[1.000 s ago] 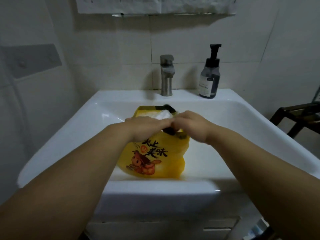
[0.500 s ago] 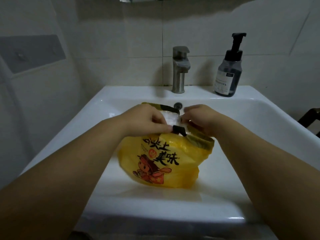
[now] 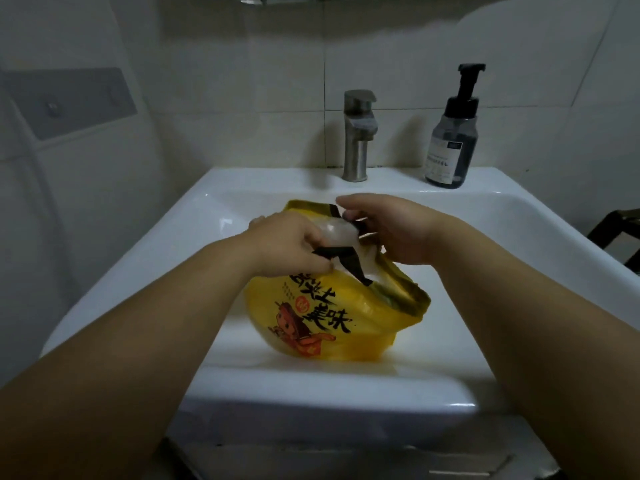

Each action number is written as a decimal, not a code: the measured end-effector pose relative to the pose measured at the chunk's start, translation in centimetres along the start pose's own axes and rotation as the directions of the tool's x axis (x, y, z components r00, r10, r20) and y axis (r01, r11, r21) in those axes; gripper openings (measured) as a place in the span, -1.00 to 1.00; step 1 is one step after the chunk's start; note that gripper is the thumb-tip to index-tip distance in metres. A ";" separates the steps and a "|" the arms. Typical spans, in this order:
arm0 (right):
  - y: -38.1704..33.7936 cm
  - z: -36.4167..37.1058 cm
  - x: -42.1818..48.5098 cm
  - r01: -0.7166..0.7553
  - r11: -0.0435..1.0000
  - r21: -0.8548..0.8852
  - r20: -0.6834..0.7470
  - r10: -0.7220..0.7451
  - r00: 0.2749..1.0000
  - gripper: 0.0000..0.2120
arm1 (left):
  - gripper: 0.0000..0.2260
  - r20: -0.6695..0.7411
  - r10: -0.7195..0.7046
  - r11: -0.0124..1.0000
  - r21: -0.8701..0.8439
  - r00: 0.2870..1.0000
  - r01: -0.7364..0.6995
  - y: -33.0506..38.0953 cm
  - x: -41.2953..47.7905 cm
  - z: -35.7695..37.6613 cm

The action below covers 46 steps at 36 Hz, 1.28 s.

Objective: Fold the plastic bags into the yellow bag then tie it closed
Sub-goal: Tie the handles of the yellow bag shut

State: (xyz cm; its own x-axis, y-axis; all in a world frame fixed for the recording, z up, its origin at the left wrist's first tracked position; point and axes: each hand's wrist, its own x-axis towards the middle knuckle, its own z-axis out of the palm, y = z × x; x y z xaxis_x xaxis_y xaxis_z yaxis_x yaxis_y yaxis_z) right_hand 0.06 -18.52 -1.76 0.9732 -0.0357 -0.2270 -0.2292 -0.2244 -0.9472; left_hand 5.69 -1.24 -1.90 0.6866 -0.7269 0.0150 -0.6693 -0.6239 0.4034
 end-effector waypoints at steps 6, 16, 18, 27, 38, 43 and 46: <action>-0.2 1.1 -1.0 0.152 0.945 -0.291 0.002 -0.158 0.987 -0.66 | -0.62 -0.229 -0.027 0.990 -0.141 0.973 -0.006 -0.6 0.4 0.8; 0.3 1.5 -0.4 0.266 0.927 -0.264 -0.204 -0.323 0.924 -0.84 | -0.87 -0.388 0.097 0.959 -0.210 0.916 -0.190 -0.2 1.0 2.2; 0.2 1.2 -0.2 0.254 0.947 -0.199 -0.199 -0.292 0.935 -0.82 | -0.78 -0.314 0.108 0.959 -0.217 0.943 -0.183 -0.2 1.1 2.7; -0.4 0.8 0.2 0.319 0.939 -0.126 -0.233 -0.341 0.911 -0.77 | -0.64 -0.087 -0.111 0.994 -0.019 0.990 0.110 -0.1 2.0 3.3; -0.8 1.0 0.3 0.357 0.931 -0.081 -0.161 -0.366 0.917 -0.81 | -0.34 -0.303 0.045 0.914 -0.371 0.952 -0.162 0.3 2.3 2.7; -1.1 1.1 -0.1 0.353 0.928 -0.116 -0.162 -0.368 0.915 -0.84 | -0.71 -0.379 -0.034 0.974 -0.220 0.925 -0.054 1.8 2.0 2.8; -1.2 1.8 -0.8 0.350 0.920 -0.173 -0.146 -0.376 0.915 -0.86 | -0.84 -0.388 -0.135 0.986 -0.139 0.912 0.088 2.6 1.8 3.1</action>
State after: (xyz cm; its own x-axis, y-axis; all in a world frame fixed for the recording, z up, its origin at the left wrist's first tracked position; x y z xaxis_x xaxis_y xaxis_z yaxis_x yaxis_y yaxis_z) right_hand -0.43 -16.51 -0.85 0.9793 -0.0903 0.1810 0.1328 -0.3879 -0.9121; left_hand 4.30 -5.03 -3.67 0.8267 -0.4670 0.3138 -0.5608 -0.6393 0.5261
